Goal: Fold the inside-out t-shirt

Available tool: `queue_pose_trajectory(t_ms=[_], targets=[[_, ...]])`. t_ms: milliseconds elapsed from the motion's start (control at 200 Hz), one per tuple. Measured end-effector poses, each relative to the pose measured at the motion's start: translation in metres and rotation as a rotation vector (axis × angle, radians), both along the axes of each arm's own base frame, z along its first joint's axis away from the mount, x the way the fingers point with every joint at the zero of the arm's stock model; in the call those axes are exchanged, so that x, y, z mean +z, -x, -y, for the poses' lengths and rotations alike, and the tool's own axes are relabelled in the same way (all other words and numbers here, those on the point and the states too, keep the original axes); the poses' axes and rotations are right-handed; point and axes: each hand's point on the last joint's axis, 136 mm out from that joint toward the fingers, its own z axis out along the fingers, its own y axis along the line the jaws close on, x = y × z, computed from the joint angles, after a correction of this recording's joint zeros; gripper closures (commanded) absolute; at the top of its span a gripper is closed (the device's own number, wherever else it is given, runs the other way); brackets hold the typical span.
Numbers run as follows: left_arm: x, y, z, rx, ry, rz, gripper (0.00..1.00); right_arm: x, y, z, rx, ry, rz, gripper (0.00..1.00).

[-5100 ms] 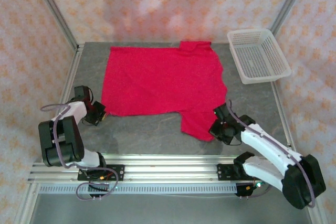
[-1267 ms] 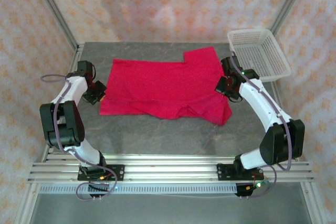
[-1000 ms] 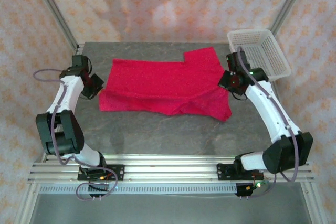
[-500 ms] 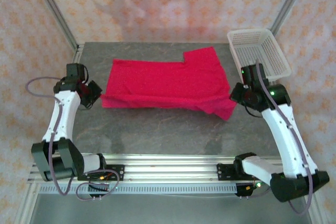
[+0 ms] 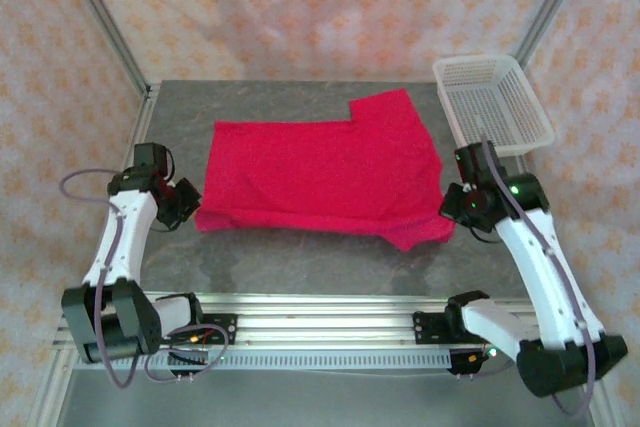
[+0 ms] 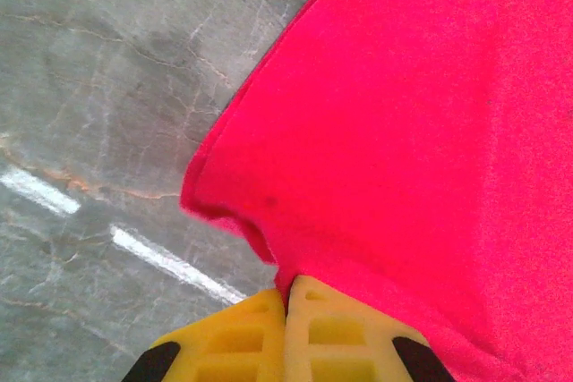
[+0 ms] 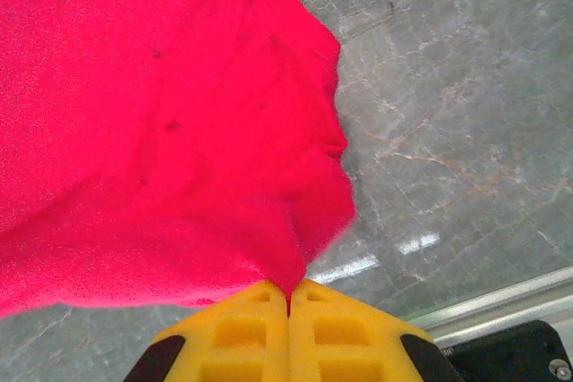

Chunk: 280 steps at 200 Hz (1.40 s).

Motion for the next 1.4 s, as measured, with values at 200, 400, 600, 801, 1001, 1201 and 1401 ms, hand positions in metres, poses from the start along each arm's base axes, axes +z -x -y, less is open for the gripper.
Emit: queue_pose_trajectory(t_ms=[200,400,600,801,1001,1201,1401], targets=[[-0.018,-0.014,0.003,-0.020,0.004,-0.037,1.00,-0.023,-0.043,-0.010,0.004,0.002,-0.012,1.00],[-0.034,-0.038,-0.005,-0.012,-0.008,-0.075,1.00,-0.040,-0.073,-0.014,0.010,0.026,-0.029,1.00],[-0.064,-0.063,-0.013,-0.002,-0.010,-0.154,1.00,-0.047,-0.106,-0.015,0.005,0.049,-0.022,1.00],[-0.064,-0.081,-0.018,0.008,-0.016,-0.146,1.00,-0.046,-0.135,-0.012,-0.008,0.073,-0.002,1.00],[-0.056,-0.102,-0.022,0.011,-0.025,-0.111,1.00,-0.053,-0.155,-0.015,0.000,0.084,-0.010,1.00],[-0.074,-0.108,-0.022,0.006,-0.018,-0.156,1.00,-0.073,-0.173,-0.018,0.011,0.098,-0.059,1.00],[-0.081,-0.125,-0.026,0.006,-0.025,-0.164,1.00,-0.090,-0.199,-0.022,0.018,0.109,-0.086,1.00]])
